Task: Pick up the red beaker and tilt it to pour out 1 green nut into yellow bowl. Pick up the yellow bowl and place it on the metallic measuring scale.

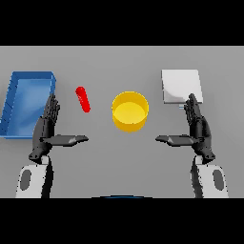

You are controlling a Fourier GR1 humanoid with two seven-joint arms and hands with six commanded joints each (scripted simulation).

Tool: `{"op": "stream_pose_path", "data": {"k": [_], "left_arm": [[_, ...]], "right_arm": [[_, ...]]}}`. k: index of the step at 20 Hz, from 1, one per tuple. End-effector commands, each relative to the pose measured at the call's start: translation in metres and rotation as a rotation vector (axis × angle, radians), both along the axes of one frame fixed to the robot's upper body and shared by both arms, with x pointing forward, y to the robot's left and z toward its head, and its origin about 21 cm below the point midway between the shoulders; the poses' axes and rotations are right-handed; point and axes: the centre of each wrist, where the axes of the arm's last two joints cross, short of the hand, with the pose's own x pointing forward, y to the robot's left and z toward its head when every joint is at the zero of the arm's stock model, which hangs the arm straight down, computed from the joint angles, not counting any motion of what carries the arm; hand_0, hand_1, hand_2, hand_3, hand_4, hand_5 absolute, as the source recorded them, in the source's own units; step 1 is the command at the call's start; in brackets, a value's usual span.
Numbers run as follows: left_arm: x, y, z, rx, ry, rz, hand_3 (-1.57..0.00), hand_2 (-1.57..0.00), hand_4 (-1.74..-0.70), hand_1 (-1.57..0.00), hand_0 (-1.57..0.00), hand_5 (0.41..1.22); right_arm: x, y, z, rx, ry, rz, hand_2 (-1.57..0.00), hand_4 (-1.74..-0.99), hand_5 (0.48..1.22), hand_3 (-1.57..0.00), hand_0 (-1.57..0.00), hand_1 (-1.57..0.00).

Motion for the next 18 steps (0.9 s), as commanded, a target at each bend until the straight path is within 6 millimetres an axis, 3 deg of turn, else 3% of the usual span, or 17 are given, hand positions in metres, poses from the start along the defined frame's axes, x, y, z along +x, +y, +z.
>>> {"op": "stream_pose_path", "data": {"k": [1,6,8,10,14,18], "left_arm": [[0.001,0.0,0.0,0.0,0.001,0.001,0.0,0.0,-1.09,0.0,0.0,0.623],[0.008,0.0,0.003,0.002,-0.001,0.001,0.0,0.0,-1.09,0.0,0.0,0.623],[-0.011,-0.003,0.006,0.117,-0.06,-0.024,0.0,0.0,-1.09,0.0,0.0,0.62],[-0.021,-0.004,0.007,0.158,-0.055,-0.024,0.0,0.0,-1.09,0.0,0.0,0.615],[-0.019,-0.01,0.009,0.189,-0.01,-0.034,0.0,0.0,-1.09,0.0,0.0,0.613],[-0.001,-0.018,0.002,0.215,-0.019,-0.052,0.0,0.0,-1.11,0.0,0.0,0.623]], "right_arm": [[0.0,0.0,0.0,0.001,-0.001,-0.001,0.0,-1.128,0.66,0.0,0.0,0.0],[-0.005,0.001,-0.001,-0.001,0.004,-0.004,0.0,-1.128,0.66,0.0,0.0,0.0],[-0.022,0.007,0.002,-0.206,-0.15,0.041,0.0,-1.128,0.663,0.0,0.0,0.0],[-0.028,0.014,0.004,-0.28,-0.157,0.054,0.0,-1.126,0.666,0.0,0.0,0.0],[-0.034,0.015,0.006,-0.296,-0.167,0.057,0.0,-1.12,0.66,0.0,0.0,0.0],[-0.035,0.013,0.011,-0.305,-0.154,0.049,0.0,-1.13,0.65,0.0,0.0,0.0]]}}
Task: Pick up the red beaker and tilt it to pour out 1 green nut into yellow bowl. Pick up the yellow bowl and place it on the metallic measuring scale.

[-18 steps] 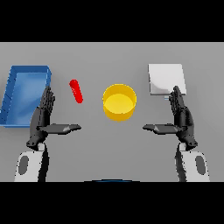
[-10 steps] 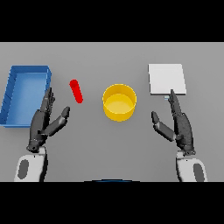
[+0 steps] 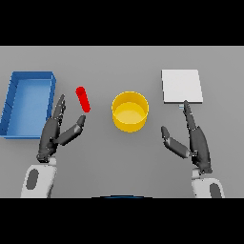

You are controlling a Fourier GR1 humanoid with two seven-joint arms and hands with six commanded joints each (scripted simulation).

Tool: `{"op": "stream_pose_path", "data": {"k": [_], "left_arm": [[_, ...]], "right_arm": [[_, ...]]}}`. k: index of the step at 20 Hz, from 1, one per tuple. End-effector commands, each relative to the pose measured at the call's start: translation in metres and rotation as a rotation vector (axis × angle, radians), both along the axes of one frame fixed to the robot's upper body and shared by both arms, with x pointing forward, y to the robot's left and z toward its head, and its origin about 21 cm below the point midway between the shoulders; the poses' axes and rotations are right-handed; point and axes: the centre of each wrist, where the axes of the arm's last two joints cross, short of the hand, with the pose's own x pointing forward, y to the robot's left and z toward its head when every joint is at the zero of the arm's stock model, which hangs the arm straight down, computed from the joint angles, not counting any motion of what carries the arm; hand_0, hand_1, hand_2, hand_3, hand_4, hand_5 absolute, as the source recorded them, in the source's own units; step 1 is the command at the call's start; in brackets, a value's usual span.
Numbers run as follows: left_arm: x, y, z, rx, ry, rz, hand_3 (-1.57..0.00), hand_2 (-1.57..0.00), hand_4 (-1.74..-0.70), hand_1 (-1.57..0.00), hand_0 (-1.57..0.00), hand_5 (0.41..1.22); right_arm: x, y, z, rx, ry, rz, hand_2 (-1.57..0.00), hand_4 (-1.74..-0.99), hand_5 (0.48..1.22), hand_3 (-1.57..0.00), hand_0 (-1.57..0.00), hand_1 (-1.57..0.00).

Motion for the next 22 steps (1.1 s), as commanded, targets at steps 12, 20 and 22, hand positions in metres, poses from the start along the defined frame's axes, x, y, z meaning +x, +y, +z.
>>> {"op": "stream_pose_path", "data": {"k": [12,20,22], "left_arm": [[0.073,-0.013,-0.023,0.0,0.009,0.006,0.0,0.0,-1.18,0.0,0.0,0.635],[0.102,-0.03,-0.033,0.075,-0.024,-0.012,0.0,0.0,-1.26,0.0,0.0,0.664],[0.108,-0.032,-0.032,0.082,-0.034,-0.016,0.0,0.0,-1.26,0.0,0.0,0.676]], "right_arm": [[0.003,-0.002,-0.001,0.055,0.011,0.011,0.0,-1.239,0.668,0.0,0.0,0.0],[0.003,-0.001,0.002,0.063,0.006,0.015,0.0,-1.264,0.69,0.0,0.0,0.0],[-0.001,-0.004,0.001,0.056,-0.009,0.02,0.0,-1.266,0.692,0.0,0.0,0.0]]}}
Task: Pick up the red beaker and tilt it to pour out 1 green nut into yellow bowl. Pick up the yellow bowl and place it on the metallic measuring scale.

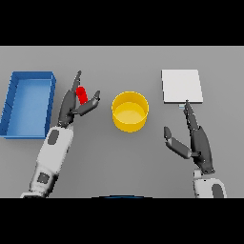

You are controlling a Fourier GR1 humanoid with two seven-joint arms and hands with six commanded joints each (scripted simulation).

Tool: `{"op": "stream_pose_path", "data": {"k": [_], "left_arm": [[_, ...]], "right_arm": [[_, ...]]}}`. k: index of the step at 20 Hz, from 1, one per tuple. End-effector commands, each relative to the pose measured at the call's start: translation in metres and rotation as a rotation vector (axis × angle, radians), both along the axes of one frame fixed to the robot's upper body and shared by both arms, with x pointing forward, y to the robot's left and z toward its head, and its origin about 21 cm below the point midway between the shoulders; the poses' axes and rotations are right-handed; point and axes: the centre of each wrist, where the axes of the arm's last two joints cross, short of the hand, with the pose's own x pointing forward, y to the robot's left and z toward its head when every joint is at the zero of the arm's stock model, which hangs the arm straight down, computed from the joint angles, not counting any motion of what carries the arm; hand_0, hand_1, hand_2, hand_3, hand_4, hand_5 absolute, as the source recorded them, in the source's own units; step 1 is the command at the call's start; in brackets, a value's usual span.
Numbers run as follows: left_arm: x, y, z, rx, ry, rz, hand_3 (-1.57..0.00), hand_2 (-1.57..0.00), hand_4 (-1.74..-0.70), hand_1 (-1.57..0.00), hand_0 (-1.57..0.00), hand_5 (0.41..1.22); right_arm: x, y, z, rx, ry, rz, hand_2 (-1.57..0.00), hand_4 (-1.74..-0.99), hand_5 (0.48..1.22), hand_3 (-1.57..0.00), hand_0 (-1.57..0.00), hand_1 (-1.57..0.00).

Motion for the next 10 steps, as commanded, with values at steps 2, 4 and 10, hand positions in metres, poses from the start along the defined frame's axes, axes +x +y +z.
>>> {"op": "stream_pose_path", "data": {"k": [2,4,10], "left_arm": [[0.008,-0.002,0.002,0.004,-0.007,0.001,0.0,0.0,-1.26,0.0,0.0,0.684],[0.011,-0.003,0.001,-0.013,-0.025,0.012,0.0,-0.04,-1.3,-0.02,0.0,0.715],[0.012,-0.016,-0.011,-0.043,-0.079,0.019,-0.89,-1.07,-1.57,-1.08,-1.06,1.036]], "right_arm": [[0.001,0.004,-0.002,0.006,0.013,-0.008,0.0,-1.261,0.69,0.0,0.0,0.0],[0.002,0.001,-0.001,-0.002,0.007,-0.018,0.0,-1.259,0.691,0.0,0.0,0.0],[0.009,0.002,0.002,-0.011,0.006,-0.02,0.0,-1.24,0.693,0.0,0.0,0.0]]}}
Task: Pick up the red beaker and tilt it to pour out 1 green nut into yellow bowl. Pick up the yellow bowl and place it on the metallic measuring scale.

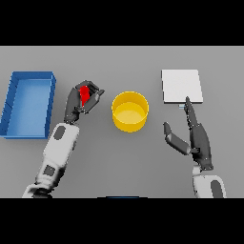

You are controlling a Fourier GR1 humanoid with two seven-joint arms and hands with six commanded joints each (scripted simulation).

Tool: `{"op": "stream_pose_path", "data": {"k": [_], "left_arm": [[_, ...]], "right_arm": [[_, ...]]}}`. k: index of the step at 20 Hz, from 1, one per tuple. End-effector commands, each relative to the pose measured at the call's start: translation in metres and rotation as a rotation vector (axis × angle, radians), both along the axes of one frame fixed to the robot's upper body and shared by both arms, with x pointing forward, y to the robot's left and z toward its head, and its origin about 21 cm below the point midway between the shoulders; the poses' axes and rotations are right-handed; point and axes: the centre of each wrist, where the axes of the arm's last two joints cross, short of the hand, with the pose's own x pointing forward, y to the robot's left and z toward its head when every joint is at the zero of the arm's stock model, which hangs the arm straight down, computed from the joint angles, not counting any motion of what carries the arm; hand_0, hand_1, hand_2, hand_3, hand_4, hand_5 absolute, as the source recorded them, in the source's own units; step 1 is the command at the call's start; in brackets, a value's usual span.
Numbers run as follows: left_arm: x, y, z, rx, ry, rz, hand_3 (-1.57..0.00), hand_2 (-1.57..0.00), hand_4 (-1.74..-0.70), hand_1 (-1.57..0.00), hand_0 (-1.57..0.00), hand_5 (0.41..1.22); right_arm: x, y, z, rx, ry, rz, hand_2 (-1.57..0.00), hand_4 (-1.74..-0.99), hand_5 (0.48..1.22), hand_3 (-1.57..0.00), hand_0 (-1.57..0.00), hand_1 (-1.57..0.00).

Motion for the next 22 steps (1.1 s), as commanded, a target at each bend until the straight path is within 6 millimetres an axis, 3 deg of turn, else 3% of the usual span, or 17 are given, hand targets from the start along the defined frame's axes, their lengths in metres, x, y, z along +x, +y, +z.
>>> {"op": "stream_pose_path", "data": {"k": [1,2,4,8,12,16,22], "left_arm": [[0.001,-0.003,0.0,-0.013,0.001,0.007,-1.0,-1.17,-1.6,-1.18,-1.16,1.073],[0.003,-0.004,0.001,-0.01,0.009,0.006,-1.11,-1.25,-1.57,-1.25,-1.24,1.103],[0.003,0.0,0.001,-0.019,0.002,0.025,-1.28,-1.37,-1.63,-1.37,-1.36,1.125],[0.008,0.001,0.015,-0.004,-0.028,0.029,-1.45,-1.49,-1.7,-1.49,-1.49,1.127],[0.018,0.006,0.046,0.082,-0.084,-0.008,-1.52,-1.54,-1.72,-1.54,-1.54,1.127],[0.026,0.002,0.079,0.384,-0.127,-0.114,-1.55,-1.56,-1.73,-1.56,-1.56,1.139],[0.013,-0.001,0.091,0.567,-0.136,-0.213,-1.55,-1.56,-1.74,-1.56,-1.56,1.136]], "right_arm": [[-0.003,0.0,-0.001,0.003,-0.005,0.003,0.0,-1.233,0.688,0.0,0.0,0.0],[-0.003,0.0,-0.002,0.004,-0.007,0.005,0.0,-1.233,0.686,0.0,0.0,0.0],[0.001,0.004,-0.001,0.005,-0.005,0.005,0.0,-1.219,0.68,0.0,0.0,0.0],[0.002,0.001,-0.003,-0.017,-0.009,-0.002,0.0,-1.175,0.667,0.0,0.0,0.0],[-0.002,0.004,-0.009,-0.06,-0.006,-0.013,0.0,-1.116,0.656,0.0,0.0,0.0],[0.0,0.001,-0.005,-0.073,-0.026,-0.012,0.0,-1.095,0.66,0.0,0.0,0.0],[-0.002,0.001,-0.005,-0.07,-0.012,-0.011,0.0,-1.092,0.664,0.0,0.0,0.0]]}}
